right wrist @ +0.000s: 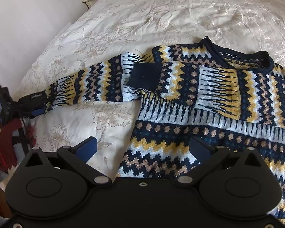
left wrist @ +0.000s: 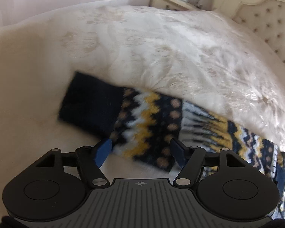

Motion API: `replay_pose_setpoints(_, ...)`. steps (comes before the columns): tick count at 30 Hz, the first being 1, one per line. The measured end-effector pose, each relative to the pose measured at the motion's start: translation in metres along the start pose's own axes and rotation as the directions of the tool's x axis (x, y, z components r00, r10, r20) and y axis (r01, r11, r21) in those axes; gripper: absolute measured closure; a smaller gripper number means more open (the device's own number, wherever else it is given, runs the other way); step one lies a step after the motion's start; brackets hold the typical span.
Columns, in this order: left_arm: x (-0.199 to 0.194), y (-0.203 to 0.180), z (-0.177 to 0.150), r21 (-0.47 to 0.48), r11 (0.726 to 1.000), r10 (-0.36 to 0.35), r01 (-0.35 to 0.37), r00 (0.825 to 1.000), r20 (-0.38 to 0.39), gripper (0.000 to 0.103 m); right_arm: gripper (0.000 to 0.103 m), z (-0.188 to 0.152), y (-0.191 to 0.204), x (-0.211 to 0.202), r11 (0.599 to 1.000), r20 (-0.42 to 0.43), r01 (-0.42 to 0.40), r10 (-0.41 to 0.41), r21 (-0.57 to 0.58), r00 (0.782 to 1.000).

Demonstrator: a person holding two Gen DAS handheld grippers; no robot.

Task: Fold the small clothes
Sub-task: 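Move the left gripper to the other sleeve's navy cuff and grasp it, then lift the cuff and fold the sleeve across the sweater body with the left gripper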

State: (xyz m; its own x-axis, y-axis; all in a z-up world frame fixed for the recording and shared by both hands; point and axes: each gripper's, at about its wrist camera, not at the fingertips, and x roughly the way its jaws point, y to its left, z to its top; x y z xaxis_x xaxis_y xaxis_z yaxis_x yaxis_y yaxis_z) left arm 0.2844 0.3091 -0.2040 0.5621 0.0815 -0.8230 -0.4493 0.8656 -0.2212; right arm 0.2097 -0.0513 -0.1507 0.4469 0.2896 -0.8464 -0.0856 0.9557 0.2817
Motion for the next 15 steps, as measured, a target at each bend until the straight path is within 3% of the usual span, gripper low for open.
replay_pose_setpoints(5,-0.003,0.008,-0.011,-0.039,0.999,0.004,-0.003,1.0,0.012,0.038,0.001,0.005,0.002,0.005,1.0,-0.005,-0.005,0.005,-0.006,1.0)
replay_pose_setpoints(15,0.027,0.013,0.026,-0.154,0.987,-0.044,0.05,0.998,0.038,0.038,0.001,0.005,0.001,-0.004,1.0,0.023,-0.012,0.012,-0.007,1.0)
